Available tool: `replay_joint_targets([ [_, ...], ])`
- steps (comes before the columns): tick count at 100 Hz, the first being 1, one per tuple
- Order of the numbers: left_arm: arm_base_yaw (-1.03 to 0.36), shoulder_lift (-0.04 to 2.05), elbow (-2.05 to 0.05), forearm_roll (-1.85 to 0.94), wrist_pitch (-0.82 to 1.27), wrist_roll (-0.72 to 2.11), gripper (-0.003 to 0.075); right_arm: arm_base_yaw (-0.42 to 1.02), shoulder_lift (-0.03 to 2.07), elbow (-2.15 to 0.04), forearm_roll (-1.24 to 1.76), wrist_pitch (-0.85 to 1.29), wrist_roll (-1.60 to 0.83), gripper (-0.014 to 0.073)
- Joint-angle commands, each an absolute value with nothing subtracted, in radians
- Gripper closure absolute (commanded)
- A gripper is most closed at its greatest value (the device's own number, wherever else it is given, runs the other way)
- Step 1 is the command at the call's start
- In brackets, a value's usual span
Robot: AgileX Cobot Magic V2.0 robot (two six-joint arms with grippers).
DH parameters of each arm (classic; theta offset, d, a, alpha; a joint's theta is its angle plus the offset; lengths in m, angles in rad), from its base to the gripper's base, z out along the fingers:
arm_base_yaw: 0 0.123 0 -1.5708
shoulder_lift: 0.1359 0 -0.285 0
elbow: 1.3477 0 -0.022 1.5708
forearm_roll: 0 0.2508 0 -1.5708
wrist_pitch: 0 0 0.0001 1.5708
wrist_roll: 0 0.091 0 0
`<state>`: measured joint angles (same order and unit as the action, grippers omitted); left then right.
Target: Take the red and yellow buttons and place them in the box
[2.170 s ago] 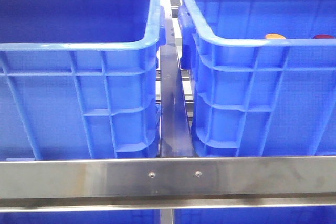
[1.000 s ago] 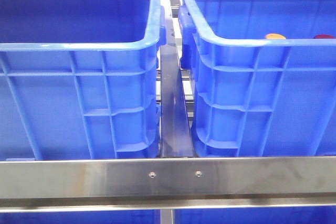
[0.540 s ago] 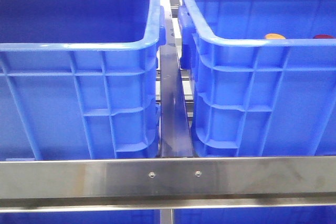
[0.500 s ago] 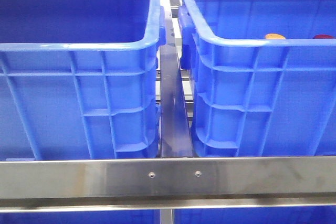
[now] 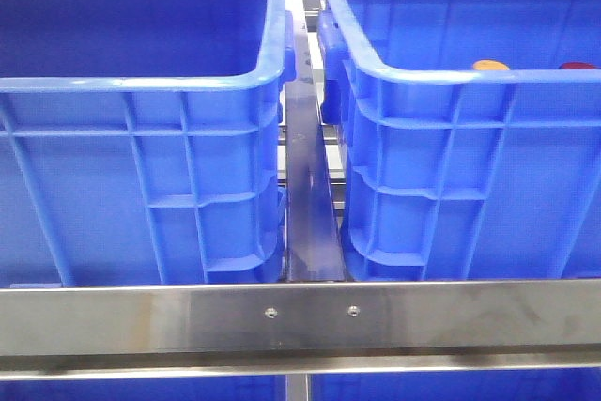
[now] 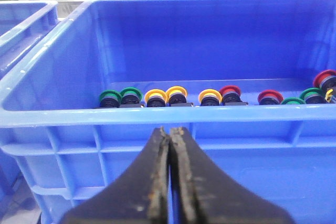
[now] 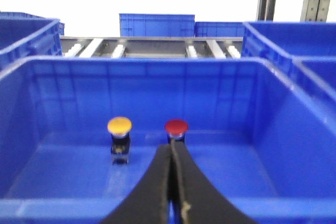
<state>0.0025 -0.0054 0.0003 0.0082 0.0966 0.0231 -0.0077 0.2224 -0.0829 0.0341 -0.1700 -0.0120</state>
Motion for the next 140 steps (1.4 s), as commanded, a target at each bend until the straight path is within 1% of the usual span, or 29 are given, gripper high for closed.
replay_joint_targets([
  [1,0.001,-0.036,0.052,0.000,0.025,0.012,0.0740,-0.006,0.207,-0.064,0.017,-0.262,0.000,0.0662],
  [15,0.001,-0.036,0.052,0.000,0.025,0.012,0.0740,-0.006,0.179,0.015,0.009,-0.309,0.005,0.0662],
  [38,0.001,-0.036,0.052,0.000,0.025,0.012,0.0740,-0.006,0.139,0.013,-0.039,-0.271,0.007,0.0662],
  [74,0.001,-0.036,0.052,0.000,0.025,0.012,0.0740,-0.006,-0.037,0.014,-0.043,-0.099,0.016,0.0662],
  [140,0.001,-0.036,0.052,0.000,0.025,0.012,0.0740,-0.006,-0.034,0.014,-0.043,-0.061,0.016,0.0662],
])
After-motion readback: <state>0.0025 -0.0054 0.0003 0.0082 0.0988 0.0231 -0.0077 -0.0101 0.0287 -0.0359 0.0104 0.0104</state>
